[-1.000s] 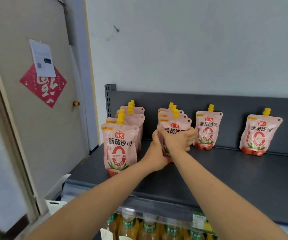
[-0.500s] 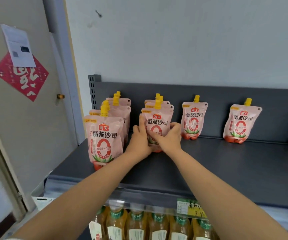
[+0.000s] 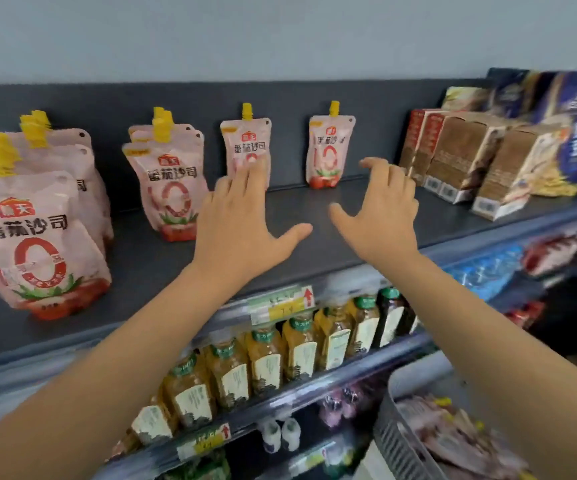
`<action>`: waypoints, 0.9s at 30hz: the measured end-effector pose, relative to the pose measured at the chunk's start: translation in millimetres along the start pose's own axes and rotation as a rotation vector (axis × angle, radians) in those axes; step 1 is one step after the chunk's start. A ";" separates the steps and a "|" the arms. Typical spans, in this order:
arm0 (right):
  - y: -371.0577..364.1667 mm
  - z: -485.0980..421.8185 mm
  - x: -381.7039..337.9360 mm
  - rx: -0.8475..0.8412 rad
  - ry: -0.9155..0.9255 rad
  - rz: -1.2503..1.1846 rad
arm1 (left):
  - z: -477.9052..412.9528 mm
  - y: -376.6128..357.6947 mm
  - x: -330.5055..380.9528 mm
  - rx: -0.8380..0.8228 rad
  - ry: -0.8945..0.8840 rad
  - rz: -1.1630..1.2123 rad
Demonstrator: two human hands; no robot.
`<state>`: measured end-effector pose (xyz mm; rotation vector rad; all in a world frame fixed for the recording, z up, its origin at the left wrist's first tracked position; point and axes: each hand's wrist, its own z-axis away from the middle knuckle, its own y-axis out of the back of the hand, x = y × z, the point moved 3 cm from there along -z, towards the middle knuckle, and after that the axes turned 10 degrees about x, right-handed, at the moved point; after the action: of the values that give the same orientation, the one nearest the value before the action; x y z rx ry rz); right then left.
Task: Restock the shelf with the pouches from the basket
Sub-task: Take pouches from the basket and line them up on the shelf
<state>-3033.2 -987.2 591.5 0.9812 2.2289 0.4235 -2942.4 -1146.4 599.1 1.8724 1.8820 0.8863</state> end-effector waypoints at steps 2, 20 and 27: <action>33.3 16.1 32.6 0.091 -0.058 0.104 | 9.9 -11.1 35.8 -0.024 -0.106 0.094; 103.1 162.8 352.1 -0.170 -0.531 0.258 | 180.8 -201.4 245.9 -0.604 -0.566 0.407; 67.5 178.0 435.9 -0.452 -0.528 0.227 | 251.3 -310.9 274.9 -1.012 -0.507 0.120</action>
<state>-3095.2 -612.3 305.4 0.9621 1.4733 0.6492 -3040.7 -809.8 263.8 1.3586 0.7653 1.0002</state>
